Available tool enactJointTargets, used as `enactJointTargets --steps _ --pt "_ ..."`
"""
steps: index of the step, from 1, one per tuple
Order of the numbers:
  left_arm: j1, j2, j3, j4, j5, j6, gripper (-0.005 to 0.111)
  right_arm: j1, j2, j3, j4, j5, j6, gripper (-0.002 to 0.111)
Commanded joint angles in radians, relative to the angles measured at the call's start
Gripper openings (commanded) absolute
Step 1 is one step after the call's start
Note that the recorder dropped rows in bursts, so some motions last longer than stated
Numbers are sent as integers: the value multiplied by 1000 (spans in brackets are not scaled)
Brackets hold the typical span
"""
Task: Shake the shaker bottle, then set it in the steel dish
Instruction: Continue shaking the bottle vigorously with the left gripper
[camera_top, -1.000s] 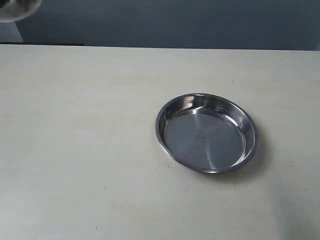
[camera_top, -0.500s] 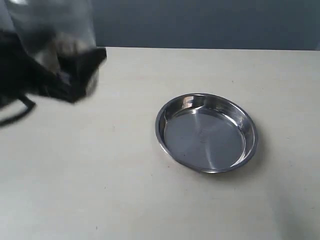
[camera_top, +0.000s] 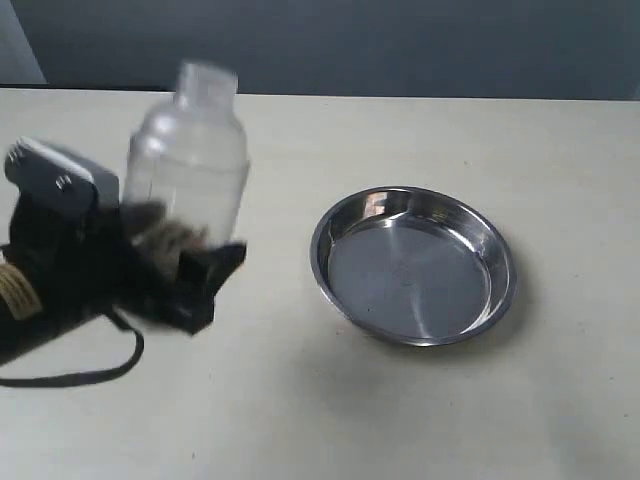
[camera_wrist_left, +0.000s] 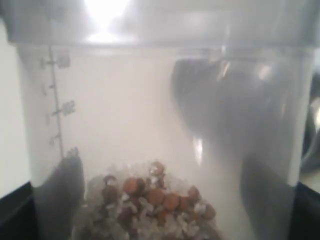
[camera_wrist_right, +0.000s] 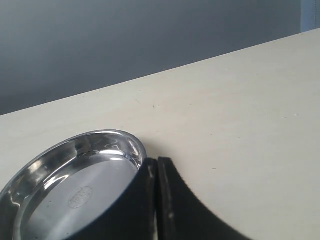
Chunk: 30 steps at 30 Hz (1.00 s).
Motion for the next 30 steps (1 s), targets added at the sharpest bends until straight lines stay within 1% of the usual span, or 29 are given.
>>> enactJointTargets --steps 1,2,3,4,5,6,7,8,10,11,13,15,16,18,19,20,21,22,23,25,26,28,30 --pt "-14 -178 -186 41 -258 101 0 2 -4 1 -7 -10 -6 -1" --pt "-14 -190 -226 -63 -178 189 0 2 -4 1 -7 -10 -6 -1" --pt "-12 -192 -248 -197 -92 330 0 2 -4 1 -4 -10 -6 -1" --pt "-9 -179 -248 -348 -40 491 0 2 -4 1 1 -10 -6 -1" --pt "-3 -152 -235 -462 -20 621 0 2 -4 1 1 -10 -6 -1" --pt "-1 -111 -208 -575 -10 693 0 2 -4 1 1 -10 -6 -1" --pt "-1 -73 -169 -645 -17 708 0 2 -4 1 1 -10 -6 -1" --pt "-1 -18 -133 -675 -28 688 0 2 -4 1 1 -10 -6 -1" --pt "-4 93 -57 -651 -42 560 0 2 -4 1 1 -10 -6 -1" --pt "-4 124 -36 -597 -42 501 0 2 -4 1 1 -10 -6 -1" --pt "-19 142 -12 -413 -59 340 0 2 -4 1 1 -10 -6 -1" --pt "-41 92 -17 -246 -150 229 0 2 -4 1 1 -10 -6 -1" --pt "-47 50 -27 -177 -235 200 0 2 -4 1 1 -10 -6 -1" --pt "-55 -40 -63 -106 -383 191 0 2 -4 1 1 -10 -6 -1" --pt "-55 -90 -96 -97 -397 197 0 2 -4 1 1 -10 -6 -1" --pt "-55 -130 -128 -125 -352 225 0 2 -4 1 1 -10 -6 -1" --pt "-48 -153 -154 -206 -294 271 0 2 -4 1 1 -10 -6 -1" --pt "-34 -155 -164 -329 -208 357 0 2 -4 1 1 -10 -6 -1" --pt "-13 -143 -163 -459 -134 461 0 2 -4 1 1 -10 -6 -1" --pt "24 -64 -107 -638 -84 581 0 2 -4 1 1 -10 -6 -1" --pt "36 -13 -67 -655 -88 573 0 2 -4 1 1 -10 -6 -1" --pt "35 59 -9 -642 -90 507 0 2 -4 1 1 -10 -6 -1" --pt "15 79 5 -561 -70 398 0 2 -4 1 1 -10 -6 -1"
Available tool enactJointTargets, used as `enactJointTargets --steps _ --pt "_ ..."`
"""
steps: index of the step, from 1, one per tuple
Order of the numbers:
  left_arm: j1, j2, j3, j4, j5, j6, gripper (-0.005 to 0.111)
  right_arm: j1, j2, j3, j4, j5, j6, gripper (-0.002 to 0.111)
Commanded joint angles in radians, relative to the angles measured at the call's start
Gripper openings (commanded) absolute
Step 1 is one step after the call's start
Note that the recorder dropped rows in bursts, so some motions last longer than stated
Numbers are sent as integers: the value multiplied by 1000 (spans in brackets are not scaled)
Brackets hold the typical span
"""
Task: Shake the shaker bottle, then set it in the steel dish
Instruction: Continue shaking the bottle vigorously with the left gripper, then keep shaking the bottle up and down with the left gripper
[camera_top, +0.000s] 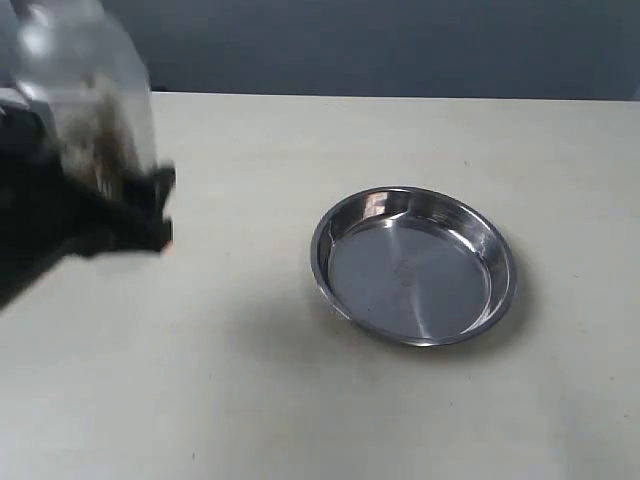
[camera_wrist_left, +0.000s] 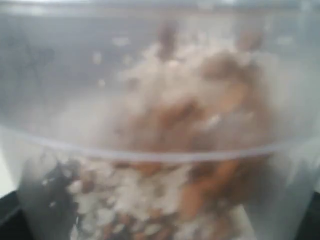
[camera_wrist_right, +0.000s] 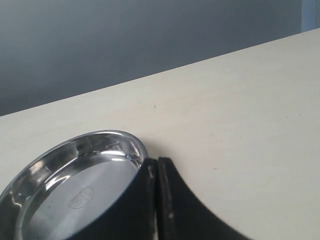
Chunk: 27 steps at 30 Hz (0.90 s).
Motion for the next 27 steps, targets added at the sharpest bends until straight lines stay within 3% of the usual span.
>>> enactJointTargets --steps 1,4,7,11,14,16,18,21,22,24,27 --pt "-34 49 49 142 33 -155 0 2 -4 1 -2 -10 -6 -1" --pt "-71 -61 -12 336 -105 -223 0 2 -4 1 -2 -10 -6 -1" --pt "-76 -216 -133 336 -108 -138 0 2 -4 1 -2 -10 -6 -1" --pt "-38 -227 -160 -33 60 174 0 2 -4 1 -2 -10 -6 -1" --pt "-24 -87 -20 -144 86 144 0 2 -4 1 -2 -10 -6 -1" --pt "-24 -5 74 -80 62 -39 0 2 -4 1 -2 -10 -6 -1" --pt "-34 13 112 114 21 -265 0 2 -4 1 -2 -10 -6 -1" --pt "-43 -84 68 461 -197 -401 0 2 -4 1 -2 -10 -6 -1" --pt "-43 -135 35 493 -243 -404 0 2 -4 1 -2 -10 -6 -1" --pt "-41 -222 -70 453 -200 -320 0 2 -4 1 -2 -10 -6 -1" --pt "-9 -228 -152 137 13 21 0 2 -4 1 -2 -10 -6 -1"
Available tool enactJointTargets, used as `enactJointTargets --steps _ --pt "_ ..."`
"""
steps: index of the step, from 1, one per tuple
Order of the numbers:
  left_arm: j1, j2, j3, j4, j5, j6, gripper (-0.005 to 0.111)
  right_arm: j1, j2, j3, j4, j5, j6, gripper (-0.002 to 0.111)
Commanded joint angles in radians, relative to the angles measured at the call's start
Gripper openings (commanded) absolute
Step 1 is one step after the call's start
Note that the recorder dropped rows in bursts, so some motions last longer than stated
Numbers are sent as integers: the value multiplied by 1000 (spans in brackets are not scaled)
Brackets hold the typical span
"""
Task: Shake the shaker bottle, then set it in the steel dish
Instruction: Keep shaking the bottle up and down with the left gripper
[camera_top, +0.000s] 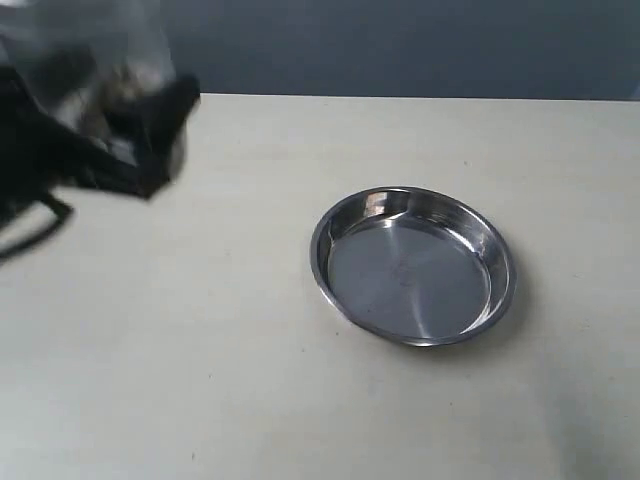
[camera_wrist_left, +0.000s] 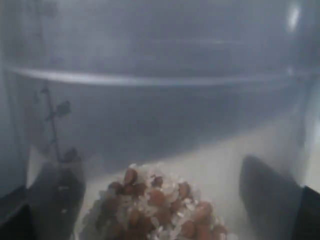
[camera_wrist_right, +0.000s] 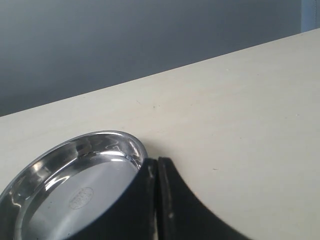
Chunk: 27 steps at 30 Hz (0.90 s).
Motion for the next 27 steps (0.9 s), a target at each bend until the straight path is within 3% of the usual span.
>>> enactJointTargets --steps 1,3,5,6,7,8,9,10,12,13,15,16,18,19,22,24,25,27 --pt "41 -19 -81 -349 147 394 0 2 -4 1 -2 -10 -6 -1" --pt "60 83 -4 -472 202 433 0 2 -4 1 -2 -10 -6 -1" --pt "60 211 89 -438 186 287 0 2 -4 1 -2 -10 -6 -1" --pt "60 261 116 -384 182 209 0 2 -4 1 -2 -10 -6 -1" --pt "60 286 140 -164 172 24 0 2 -4 1 -2 -10 -6 -1" --pt "60 266 137 -69 148 -37 0 2 -4 1 -2 -10 -6 -1" --pt "60 175 104 109 8 -143 0 2 -4 1 -2 -10 -6 -1" --pt "60 129 74 138 -66 -150 0 2 -4 1 -2 -10 -6 -1" --pt "62 -13 -43 94 -46 -77 0 2 -4 1 -2 -10 -6 -1" --pt "72 -28 -86 -61 81 105 0 2 -4 1 -2 -10 -6 -1" --pt "85 66 -23 -298 213 275 0 2 -4 1 -2 -10 -6 -1" --pt "83 145 45 -326 206 252 0 2 -4 1 -2 -10 -6 -1" --pt "64 247 129 -237 135 51 0 2 -4 1 -2 -10 -6 -1" --pt "38 226 125 -58 86 -62 0 2 -4 1 -2 -10 -6 -1" --pt "11 81 23 171 -122 -116 0 2 -4 1 -2 -10 -6 -1" --pt "24 26 -82 18 41 28 0 2 -4 1 -2 -10 -6 -1" --pt "44 61 -62 -142 177 176 0 2 -4 1 -2 -10 -6 -1" --pt "53 199 54 -228 184 157 0 2 -4 1 -3 -10 -6 -1"
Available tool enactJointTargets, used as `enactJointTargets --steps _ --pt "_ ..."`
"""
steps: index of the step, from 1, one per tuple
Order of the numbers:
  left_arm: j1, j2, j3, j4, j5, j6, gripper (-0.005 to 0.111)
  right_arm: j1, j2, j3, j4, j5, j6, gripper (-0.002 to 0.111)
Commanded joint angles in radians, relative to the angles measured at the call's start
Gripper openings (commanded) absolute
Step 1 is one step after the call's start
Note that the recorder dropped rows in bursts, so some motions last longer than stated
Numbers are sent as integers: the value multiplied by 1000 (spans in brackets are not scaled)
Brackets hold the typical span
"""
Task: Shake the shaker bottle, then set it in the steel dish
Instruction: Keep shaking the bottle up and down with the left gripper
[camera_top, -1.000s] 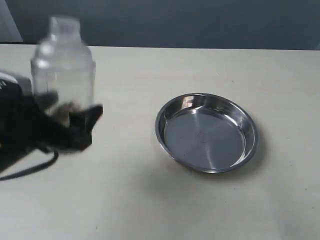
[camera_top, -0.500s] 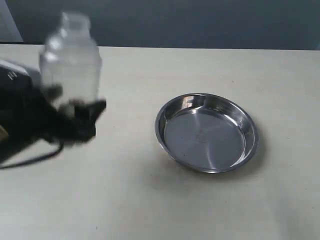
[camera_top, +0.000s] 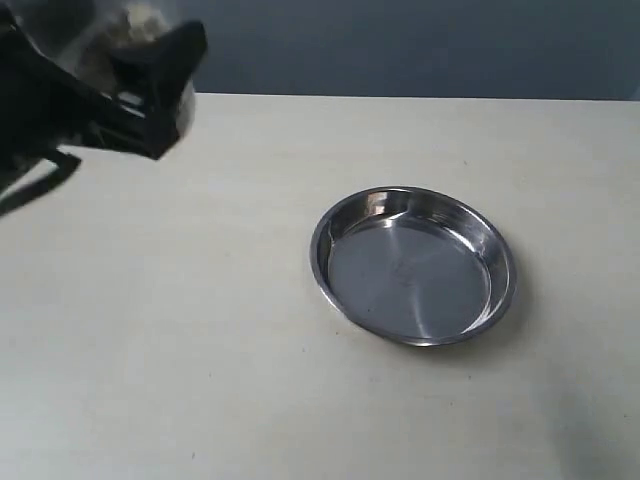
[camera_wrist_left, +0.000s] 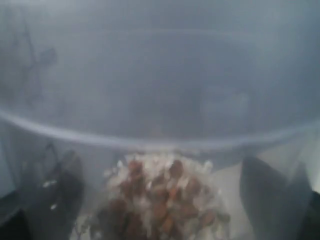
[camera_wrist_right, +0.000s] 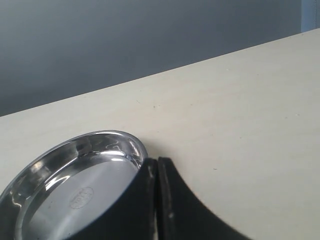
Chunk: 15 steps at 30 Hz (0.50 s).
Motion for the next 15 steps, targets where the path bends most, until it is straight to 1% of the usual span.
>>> enactJointTargets --steps 1,2,3,4,5,6,7,8,9,10,11,13,14,15 --pt "13 231 200 -193 69 -24 0 2 -4 1 -13 -10 -6 -1" --pt "2 239 221 -149 21 -106 0 2 -4 1 -11 -10 -6 -1" --pt "-27 193 220 -12 -51 -180 0 2 -4 1 -9 -10 -6 -1" --pt "-44 138 209 89 -130 -210 0 2 -4 1 -9 -10 -6 -1" --pt "-53 42 166 161 -265 -217 0 2 -4 1 -9 -10 -6 -1" --pt "-53 -7 123 174 -266 -212 0 2 -4 1 -9 -10 -6 -1" --pt "-46 -66 61 97 -158 -148 0 2 -4 1 -9 -10 -6 -1" --pt "-40 -68 45 3 -43 -41 0 2 -4 1 -9 -10 -6 -1" --pt "-28 -30 64 -186 101 111 0 2 -4 1 -9 -10 -6 -1" --pt "-26 5 101 -237 135 147 0 2 -4 1 -9 -10 -6 -1" --pt "-28 61 151 -276 131 143 0 2 -4 1 -9 -10 -6 -1" --pt "-30 160 228 -265 58 3 0 2 -4 1 -9 -10 -6 -1" --pt "-32 177 245 -215 42 -70 0 2 -4 1 -9 -10 -6 -1" --pt "-32 171 254 -84 16 -156 0 2 -4 1 -9 -10 -6 -1"
